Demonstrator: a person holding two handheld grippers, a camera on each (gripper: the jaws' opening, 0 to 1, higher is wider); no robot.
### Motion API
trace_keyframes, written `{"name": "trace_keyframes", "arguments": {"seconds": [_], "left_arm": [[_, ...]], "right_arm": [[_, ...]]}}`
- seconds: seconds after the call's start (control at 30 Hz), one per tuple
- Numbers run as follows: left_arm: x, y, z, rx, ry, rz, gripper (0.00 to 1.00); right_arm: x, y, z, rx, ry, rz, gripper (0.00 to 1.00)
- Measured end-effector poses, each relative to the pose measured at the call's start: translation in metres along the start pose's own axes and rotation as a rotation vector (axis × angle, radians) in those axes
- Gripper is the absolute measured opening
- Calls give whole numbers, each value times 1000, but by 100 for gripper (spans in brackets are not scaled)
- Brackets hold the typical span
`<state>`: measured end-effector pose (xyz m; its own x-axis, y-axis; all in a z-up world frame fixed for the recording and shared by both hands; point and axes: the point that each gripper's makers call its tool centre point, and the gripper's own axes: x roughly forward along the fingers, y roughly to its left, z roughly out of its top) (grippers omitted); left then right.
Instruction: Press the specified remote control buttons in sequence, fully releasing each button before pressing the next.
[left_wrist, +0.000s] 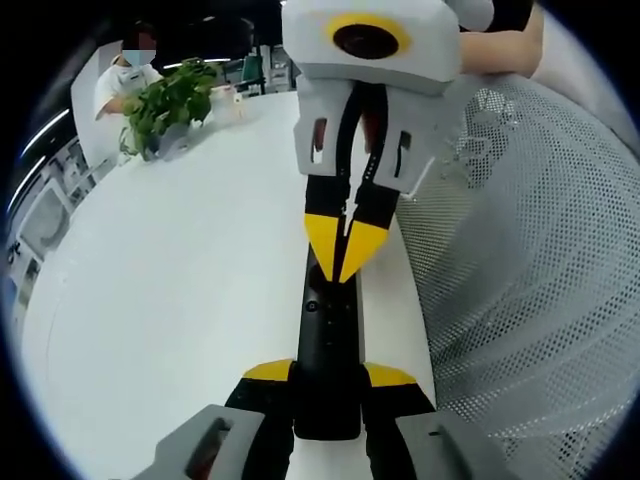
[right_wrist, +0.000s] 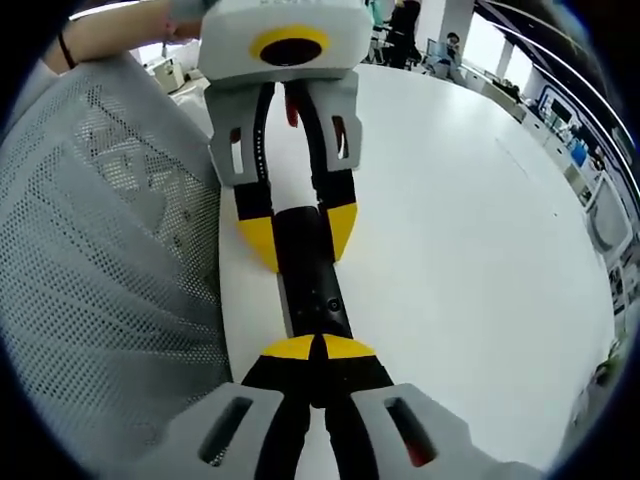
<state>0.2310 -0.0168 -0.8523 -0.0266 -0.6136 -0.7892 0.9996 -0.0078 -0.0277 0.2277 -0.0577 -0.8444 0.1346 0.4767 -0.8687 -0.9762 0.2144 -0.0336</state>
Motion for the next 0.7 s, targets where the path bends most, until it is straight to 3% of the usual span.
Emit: {"name": "trace_keyframes", "arguments": {"seconds": [0.7], "left_arm": [[0,0,0,-5,0,12,25]], "right_arm": [[0,0,0,20,-12,0,0]]}}
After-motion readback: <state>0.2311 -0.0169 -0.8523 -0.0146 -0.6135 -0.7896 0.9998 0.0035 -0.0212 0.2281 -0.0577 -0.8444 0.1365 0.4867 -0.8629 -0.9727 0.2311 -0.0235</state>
